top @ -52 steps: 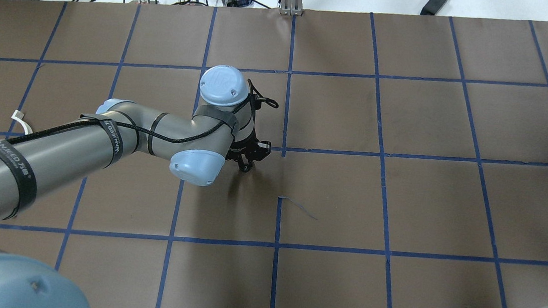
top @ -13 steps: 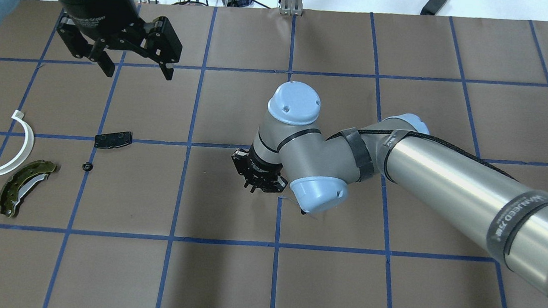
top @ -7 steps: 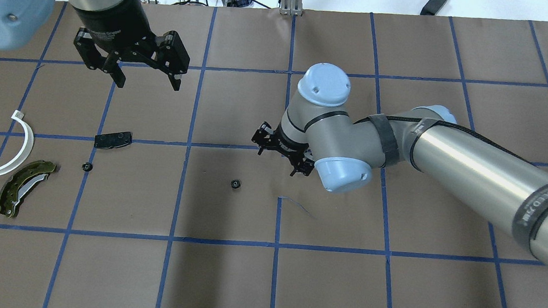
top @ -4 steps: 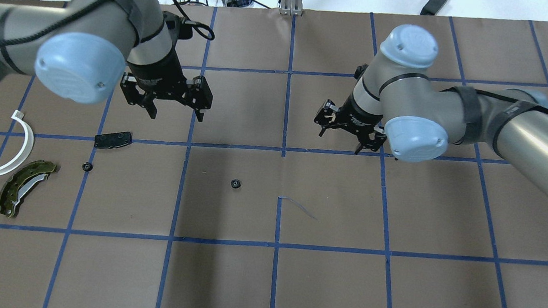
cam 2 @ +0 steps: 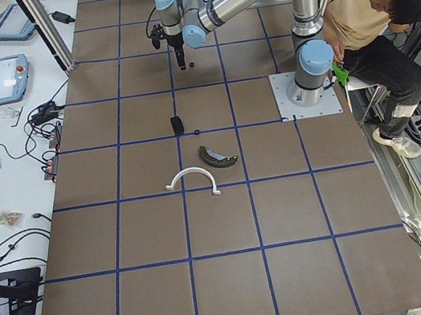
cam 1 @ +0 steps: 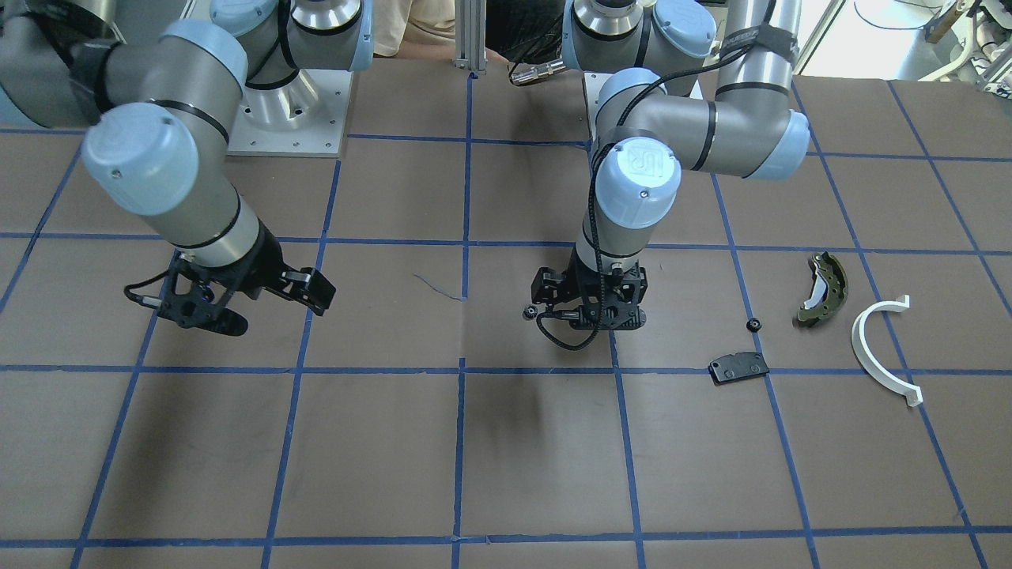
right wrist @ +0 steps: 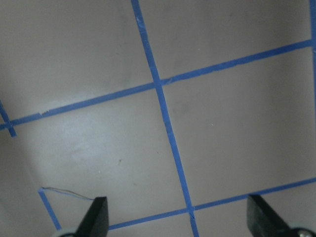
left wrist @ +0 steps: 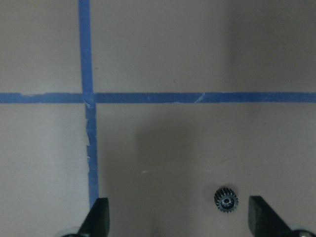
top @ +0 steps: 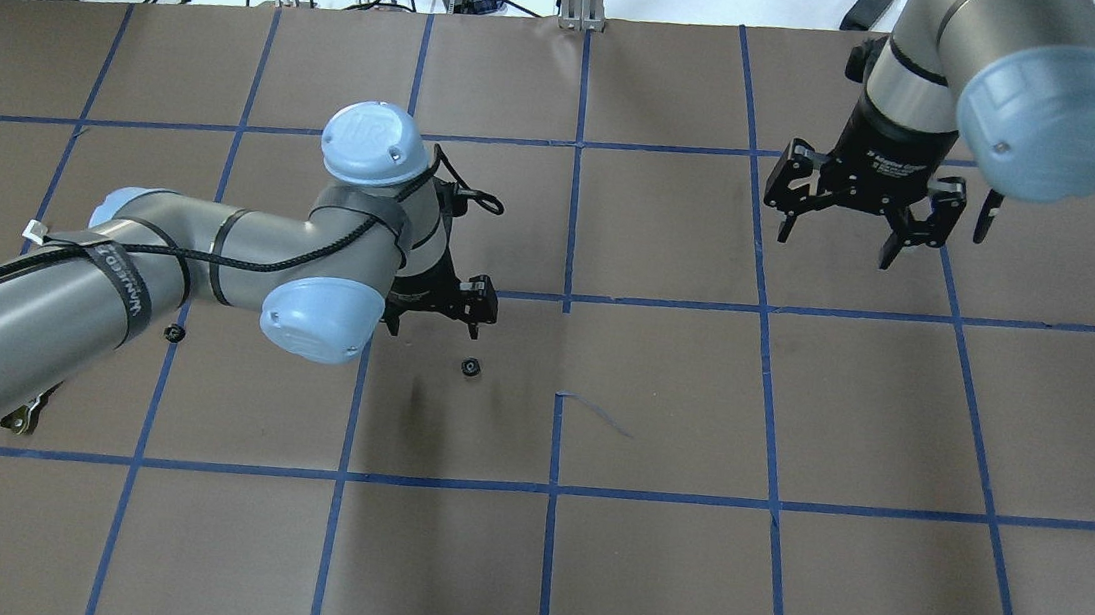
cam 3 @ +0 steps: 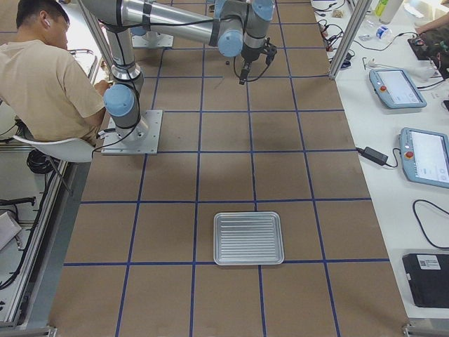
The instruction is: Place bearing gear from tray to pile
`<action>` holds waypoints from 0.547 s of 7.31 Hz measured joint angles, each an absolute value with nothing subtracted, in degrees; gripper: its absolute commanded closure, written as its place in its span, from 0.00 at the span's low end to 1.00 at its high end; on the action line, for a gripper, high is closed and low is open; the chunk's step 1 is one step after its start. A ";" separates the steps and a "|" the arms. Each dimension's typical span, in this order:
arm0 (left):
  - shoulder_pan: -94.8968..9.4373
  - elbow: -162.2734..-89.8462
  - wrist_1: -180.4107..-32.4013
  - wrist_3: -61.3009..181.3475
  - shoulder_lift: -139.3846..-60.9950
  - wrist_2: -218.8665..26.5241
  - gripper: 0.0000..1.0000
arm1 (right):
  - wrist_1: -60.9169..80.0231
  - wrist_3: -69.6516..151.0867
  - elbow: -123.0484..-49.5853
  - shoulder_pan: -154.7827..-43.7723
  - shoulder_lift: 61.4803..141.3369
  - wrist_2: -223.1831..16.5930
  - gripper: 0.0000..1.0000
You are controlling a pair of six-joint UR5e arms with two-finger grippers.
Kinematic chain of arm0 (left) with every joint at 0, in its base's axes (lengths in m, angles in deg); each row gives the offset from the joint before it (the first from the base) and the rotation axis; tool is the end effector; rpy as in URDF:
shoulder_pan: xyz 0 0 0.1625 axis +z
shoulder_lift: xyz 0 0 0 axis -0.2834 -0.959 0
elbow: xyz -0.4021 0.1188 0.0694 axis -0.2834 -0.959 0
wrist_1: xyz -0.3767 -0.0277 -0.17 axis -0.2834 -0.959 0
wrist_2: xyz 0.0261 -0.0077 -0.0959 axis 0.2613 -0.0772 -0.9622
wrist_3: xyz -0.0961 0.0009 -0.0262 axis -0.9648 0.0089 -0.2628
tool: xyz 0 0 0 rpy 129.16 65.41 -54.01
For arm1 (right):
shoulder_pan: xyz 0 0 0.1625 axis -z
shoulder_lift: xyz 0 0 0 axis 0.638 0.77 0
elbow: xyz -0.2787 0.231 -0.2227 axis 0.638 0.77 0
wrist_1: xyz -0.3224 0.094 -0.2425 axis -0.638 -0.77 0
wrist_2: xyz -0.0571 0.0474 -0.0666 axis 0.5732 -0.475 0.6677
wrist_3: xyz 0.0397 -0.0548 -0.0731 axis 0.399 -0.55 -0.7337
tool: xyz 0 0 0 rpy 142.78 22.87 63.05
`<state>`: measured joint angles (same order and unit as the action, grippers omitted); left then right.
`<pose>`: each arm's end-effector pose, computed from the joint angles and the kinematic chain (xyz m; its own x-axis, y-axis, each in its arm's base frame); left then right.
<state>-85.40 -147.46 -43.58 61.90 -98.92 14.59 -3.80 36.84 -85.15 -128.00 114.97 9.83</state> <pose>-0.2393 -0.4843 0.2038 -0.9998 -0.0176 -0.0030 -0.0178 0.9971 0.0734 0.1180 -0.5250 0.4146 -0.9692 0.2439 0.0332 0.2461 0.9591 0.1400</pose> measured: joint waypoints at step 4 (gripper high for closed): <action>-88.66 -148.70 -39.75 58.55 -101.93 14.65 0.32 | 2.70 36.12 -80.67 -128.23 119.34 12.82 0.00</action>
